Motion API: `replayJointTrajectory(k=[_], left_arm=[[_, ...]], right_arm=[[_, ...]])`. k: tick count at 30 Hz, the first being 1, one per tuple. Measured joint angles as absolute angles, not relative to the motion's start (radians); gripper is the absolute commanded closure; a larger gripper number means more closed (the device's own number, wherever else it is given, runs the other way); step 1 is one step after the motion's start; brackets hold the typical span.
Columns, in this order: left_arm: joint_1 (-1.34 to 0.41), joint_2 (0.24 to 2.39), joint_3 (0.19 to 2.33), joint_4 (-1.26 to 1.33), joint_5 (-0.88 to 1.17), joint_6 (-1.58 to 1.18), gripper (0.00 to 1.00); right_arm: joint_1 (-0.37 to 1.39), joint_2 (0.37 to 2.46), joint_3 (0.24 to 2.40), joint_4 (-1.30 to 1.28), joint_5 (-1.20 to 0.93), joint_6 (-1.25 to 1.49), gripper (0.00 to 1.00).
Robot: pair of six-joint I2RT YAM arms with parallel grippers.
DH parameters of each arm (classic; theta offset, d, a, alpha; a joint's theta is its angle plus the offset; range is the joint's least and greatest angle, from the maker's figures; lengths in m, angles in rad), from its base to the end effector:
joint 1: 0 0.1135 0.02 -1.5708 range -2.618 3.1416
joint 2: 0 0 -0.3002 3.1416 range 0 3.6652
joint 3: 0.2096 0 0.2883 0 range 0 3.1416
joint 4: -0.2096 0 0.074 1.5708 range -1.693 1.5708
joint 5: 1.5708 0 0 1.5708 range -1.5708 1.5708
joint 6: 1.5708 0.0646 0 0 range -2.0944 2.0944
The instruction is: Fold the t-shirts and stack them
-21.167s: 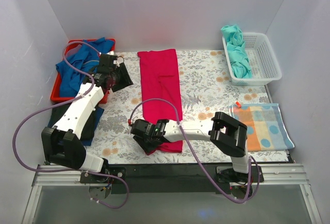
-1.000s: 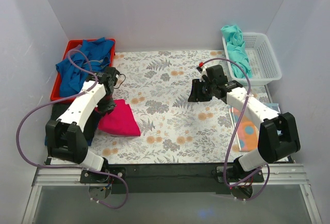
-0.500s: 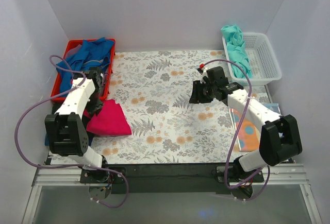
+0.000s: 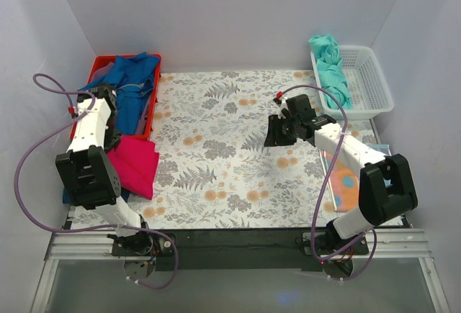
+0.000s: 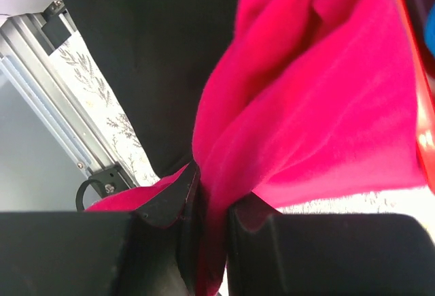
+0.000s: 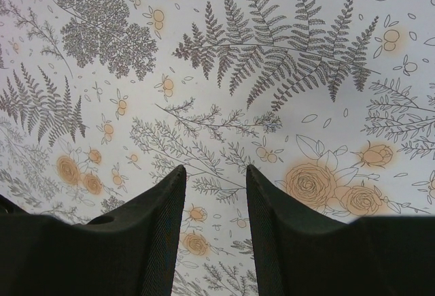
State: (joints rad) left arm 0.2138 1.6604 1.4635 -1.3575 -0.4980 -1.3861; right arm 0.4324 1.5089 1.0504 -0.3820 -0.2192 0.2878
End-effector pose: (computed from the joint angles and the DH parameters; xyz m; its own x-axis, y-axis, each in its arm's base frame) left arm 0.3231 0.1017 0.2854 0.0113 -0.8813 -0.4725 -0.9961 -0.0512 0.0716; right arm 0.3321 0.1688 0.2400 -0.8021 -0.0650 -0.5937 -0.3265 0.8801 0.3447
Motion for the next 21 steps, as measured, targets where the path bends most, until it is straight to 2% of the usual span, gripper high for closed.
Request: replayJointTrajectory(k=[12,21], left_arm=[[0.373,1.689,1.554,-1.352,-0.456,-1.390,1.00],[0.389,1.813,1.626,-1.336,-0.486,-1.378,1.00]], right_arm=[[0.431,1.531,1.050,-0.382,-0.219,0.285,0.54],[0.426,1.536,1.050,-0.382,-0.213,0.284,0.55]])
